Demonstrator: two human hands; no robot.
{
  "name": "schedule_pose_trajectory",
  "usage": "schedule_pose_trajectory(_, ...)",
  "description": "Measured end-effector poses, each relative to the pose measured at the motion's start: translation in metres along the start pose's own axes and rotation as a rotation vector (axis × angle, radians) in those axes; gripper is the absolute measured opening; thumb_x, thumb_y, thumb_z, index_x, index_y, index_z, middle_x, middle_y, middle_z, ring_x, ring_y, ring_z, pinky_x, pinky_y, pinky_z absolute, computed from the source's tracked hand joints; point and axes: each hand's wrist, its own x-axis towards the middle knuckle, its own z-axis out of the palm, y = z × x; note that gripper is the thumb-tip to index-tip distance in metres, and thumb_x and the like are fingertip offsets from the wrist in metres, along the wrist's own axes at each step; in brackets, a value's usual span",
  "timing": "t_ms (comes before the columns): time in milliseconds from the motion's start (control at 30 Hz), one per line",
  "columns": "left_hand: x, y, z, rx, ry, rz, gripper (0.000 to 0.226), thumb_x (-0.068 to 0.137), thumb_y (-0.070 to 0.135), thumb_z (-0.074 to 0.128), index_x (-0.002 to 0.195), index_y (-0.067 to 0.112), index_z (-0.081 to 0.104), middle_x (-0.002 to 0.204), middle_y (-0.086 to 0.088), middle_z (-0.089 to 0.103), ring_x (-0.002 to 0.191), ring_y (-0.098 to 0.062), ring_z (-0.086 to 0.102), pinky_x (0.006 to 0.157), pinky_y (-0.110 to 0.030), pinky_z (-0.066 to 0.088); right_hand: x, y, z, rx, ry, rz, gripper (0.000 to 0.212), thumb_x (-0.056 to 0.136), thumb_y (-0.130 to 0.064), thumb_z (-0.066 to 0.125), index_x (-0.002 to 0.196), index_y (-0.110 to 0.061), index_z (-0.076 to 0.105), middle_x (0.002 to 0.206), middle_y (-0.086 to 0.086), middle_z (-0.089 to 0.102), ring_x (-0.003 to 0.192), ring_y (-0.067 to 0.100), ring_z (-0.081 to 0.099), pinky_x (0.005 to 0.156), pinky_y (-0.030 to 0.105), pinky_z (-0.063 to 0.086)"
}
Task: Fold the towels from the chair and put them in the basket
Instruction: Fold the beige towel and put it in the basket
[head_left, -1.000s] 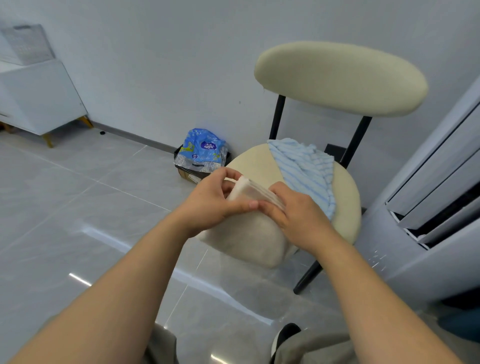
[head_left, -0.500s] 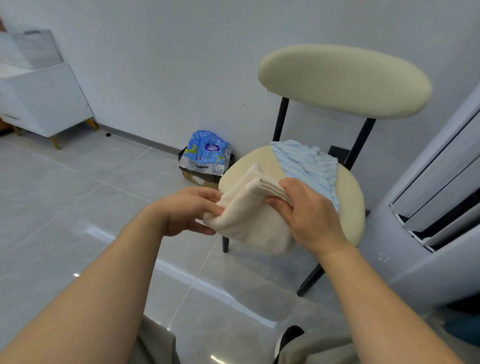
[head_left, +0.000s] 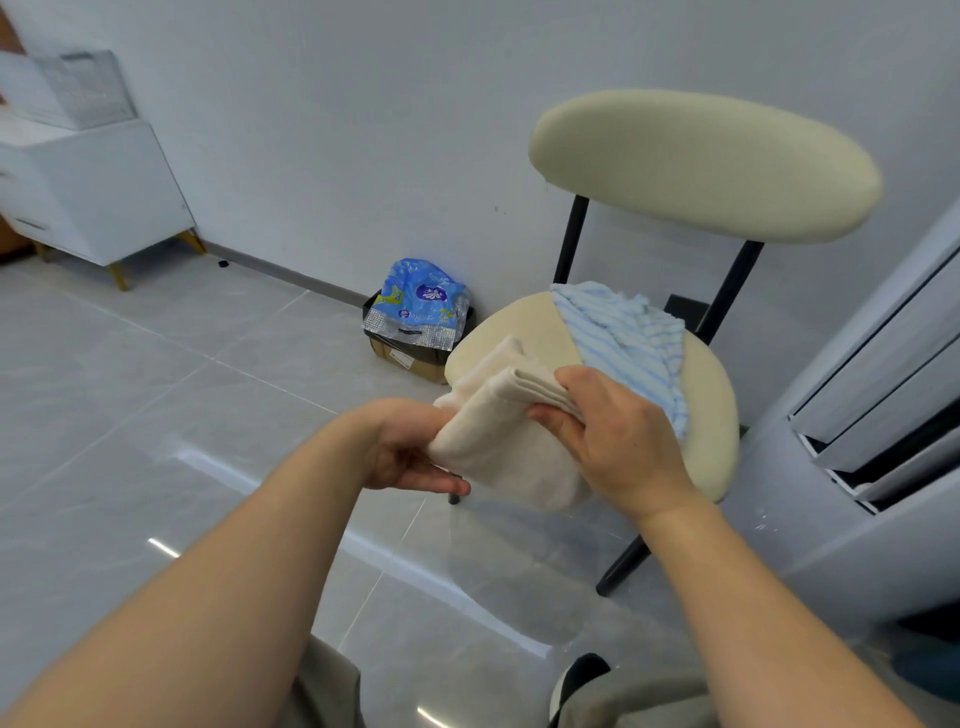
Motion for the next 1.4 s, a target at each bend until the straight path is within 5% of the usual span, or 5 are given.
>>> schedule_pose_trajectory(533, 0.006, 0.003, -0.024, -0.345, 0.081, 0.057, 0.04, 0.099, 0.0, 0.036, 0.098, 0.022, 0.07, 0.083, -0.017, 0.076, 0.057, -0.027, 0.073, 0.038, -0.024, 0.054, 0.006, -0.005, -0.011, -0.014, 0.022, 0.06, 0.028, 0.097, -0.049, 0.05, 0.112, -0.027, 0.045, 0.074, -0.007, 0.058, 0.058, 0.018, 0.052, 0.044, 0.03, 0.045)
schedule_pose_trajectory(733, -0.001, 0.004, -0.02, -0.409, 0.049, 0.253, 0.041, 0.096, -0.004, 0.035, 0.111, 0.016, 0.069, 0.087, -0.014, 0.076, 0.064, -0.029, 0.074, 0.047, -0.027, 0.059, 0.009, 0.002, -0.015, 0.344, -0.209, 0.484, 0.024, 0.099, -0.046, 0.052, 0.121, -0.036, 0.053, 0.09, -0.02, 0.058, 0.086, 0.009, 0.054, 0.077, 0.029, 0.043)
schedule_pose_trajectory(933, -0.011, 0.009, -0.025, -0.498, -0.057, 0.378, 0.026, 0.089, 0.008, 0.055, 0.111, 0.002, 0.068, 0.095, -0.013, 0.069, 0.073, -0.033, 0.072, 0.061, -0.032, 0.062, 0.01, 0.012, -0.021, 0.593, -0.345, 0.63, 0.016, 0.099, -0.048, 0.054, 0.109, -0.036, 0.059, 0.1, -0.005, 0.068, 0.092, 0.013, 0.063, 0.084, 0.034, 0.05)
schedule_pose_trajectory(1100, -0.02, 0.006, -0.018, -0.102, -0.041, 0.621, 0.059, 0.082, -0.009, 0.071, 0.132, 0.02, 0.06, 0.101, -0.011, 0.065, 0.072, -0.023, 0.067, 0.063, -0.027, 0.057, 0.013, 0.013, -0.023, 0.662, -0.295, 0.702, 0.044, 0.093, -0.06, 0.052, 0.099, -0.018, 0.067, 0.094, 0.004, 0.071, 0.085, 0.015, 0.065, 0.077, 0.037, 0.052)
schedule_pose_trajectory(1400, -0.035, 0.01, 0.013, 0.527, 0.141, 0.839, 0.024, 0.094, 0.022, 0.067, 0.106, 0.037, 0.053, 0.073, -0.004, 0.06, 0.049, -0.02, 0.063, 0.046, -0.032, 0.051, 0.015, 0.022, -0.024, 0.52, -0.143, 0.822, 0.059, 0.093, -0.068, 0.044, 0.081, -0.011, 0.054, 0.071, -0.003, 0.051, 0.061, 0.003, 0.045, 0.059, 0.019, 0.038)
